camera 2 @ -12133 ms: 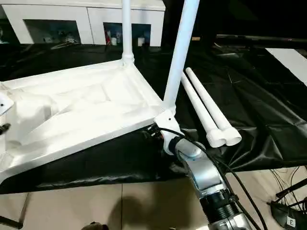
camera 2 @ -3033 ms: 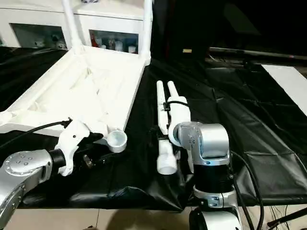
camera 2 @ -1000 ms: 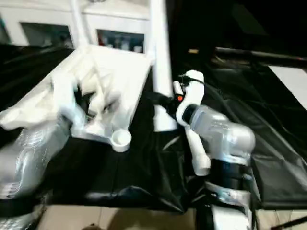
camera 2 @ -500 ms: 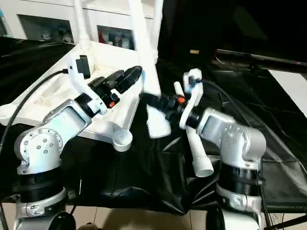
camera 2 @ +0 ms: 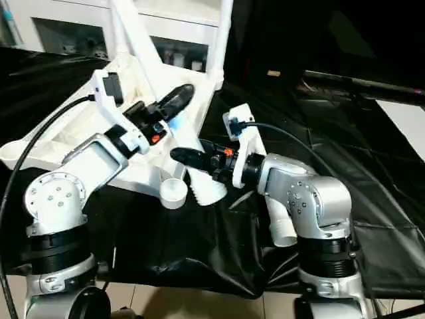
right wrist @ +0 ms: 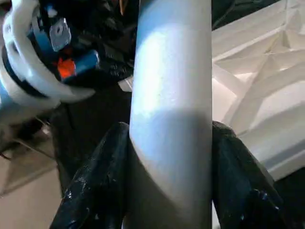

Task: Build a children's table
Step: Pick table leg

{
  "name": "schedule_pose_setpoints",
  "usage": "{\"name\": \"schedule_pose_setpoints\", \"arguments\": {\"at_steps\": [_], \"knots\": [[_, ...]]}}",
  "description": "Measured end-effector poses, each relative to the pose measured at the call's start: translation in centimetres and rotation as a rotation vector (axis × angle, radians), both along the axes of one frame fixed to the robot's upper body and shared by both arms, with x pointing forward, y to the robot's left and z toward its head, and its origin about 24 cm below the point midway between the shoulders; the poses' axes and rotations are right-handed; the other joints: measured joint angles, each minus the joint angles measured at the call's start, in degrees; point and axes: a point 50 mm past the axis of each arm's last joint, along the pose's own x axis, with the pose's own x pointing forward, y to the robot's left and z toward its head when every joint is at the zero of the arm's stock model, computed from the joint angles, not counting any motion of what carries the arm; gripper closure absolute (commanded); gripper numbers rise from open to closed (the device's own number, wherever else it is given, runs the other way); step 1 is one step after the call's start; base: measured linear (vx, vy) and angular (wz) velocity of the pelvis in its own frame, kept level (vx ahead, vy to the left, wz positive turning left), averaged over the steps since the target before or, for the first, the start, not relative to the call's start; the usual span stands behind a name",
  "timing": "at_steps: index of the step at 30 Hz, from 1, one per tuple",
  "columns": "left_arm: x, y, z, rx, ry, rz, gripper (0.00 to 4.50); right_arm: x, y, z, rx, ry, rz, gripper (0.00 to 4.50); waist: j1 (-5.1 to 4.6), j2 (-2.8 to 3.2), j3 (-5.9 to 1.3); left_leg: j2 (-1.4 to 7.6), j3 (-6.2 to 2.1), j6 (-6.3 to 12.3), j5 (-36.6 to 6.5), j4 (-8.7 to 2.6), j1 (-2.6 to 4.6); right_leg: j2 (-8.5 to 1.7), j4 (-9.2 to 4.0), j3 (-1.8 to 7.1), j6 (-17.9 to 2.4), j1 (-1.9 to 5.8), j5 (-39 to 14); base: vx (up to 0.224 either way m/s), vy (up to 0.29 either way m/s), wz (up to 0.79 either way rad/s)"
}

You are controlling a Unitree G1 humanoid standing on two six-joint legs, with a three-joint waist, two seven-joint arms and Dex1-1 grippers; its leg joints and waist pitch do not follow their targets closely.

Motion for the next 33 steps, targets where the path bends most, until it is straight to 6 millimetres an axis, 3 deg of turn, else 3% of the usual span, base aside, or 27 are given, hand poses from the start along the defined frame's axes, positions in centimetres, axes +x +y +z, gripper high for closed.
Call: {"name": "schedule_pose_setpoints", "arguments": {"at_steps": [13, 14, 23, 26, 33], "knots": [[-0.2, 0.3, 0.0, 0.030, -0.009, -0.074, 1.90, -0.2, -0.1, -0.4, -0.062, -0.056, 0.017, 2.64, -0.01, 0.01, 0.00, 0.01, 0.00, 0.01, 0.0, 0.05, -0.01, 0.00, 0.01, 0.00, 0.0, -0.01, 0.1, 0.000, 0.000, 0.00], [-0.2, 0.4, 0.0, 0.036, -0.012, -0.080, 2.12, -0.2, -0.1, -0.4, -0.065, -0.060, 0.018, 2.64, -0.07, 0.04, 0.00, 0.01, 0.00, 0.01, 0.0, 0.06, 0.00, 0.00, 0.01, 0.00, 0.0, 0.00, 0.1, 0.000, 0.000, 0.00], [-0.1, 0.7, 0.1, 0.031, -0.022, -0.106, 2.56, -0.1, 0.3, -0.5, -0.091, -0.089, 0.016, 2.64, -0.03, 0.06, 0.02, 0.00, -0.01, -0.01, 0.0, 0.07, -0.01, 0.00, 0.01, 0.00, 0.0, 0.00, 0.1, 0.000, 0.000, 0.00], [0.0, 1.2, 0.5, 0.052, -0.044, -0.122, 2.60, 0.1, 0.7, -0.4, -0.073, -0.087, 0.019, 1.94, -0.13, 0.06, 0.01, 0.01, -0.01, -0.02, 0.0, 0.07, 0.01, 0.00, 0.02, -0.01, 0.0, 0.00, 0.1, 0.000, 0.000, 0.00], [-0.4, 1.4, 1.1, 0.122, -0.119, -0.236, 2.69, 0.3, 0.9, 0.0, -0.020, -0.051, 0.056, 1.30, 0.10, 0.54, 0.15, 0.01, -0.01, -0.03, 0.0, 0.08, -0.01, 0.00, 0.03, 0.00, -0.1, 0.01, 0.1, 0.000, 0.000, 0.00]]}}
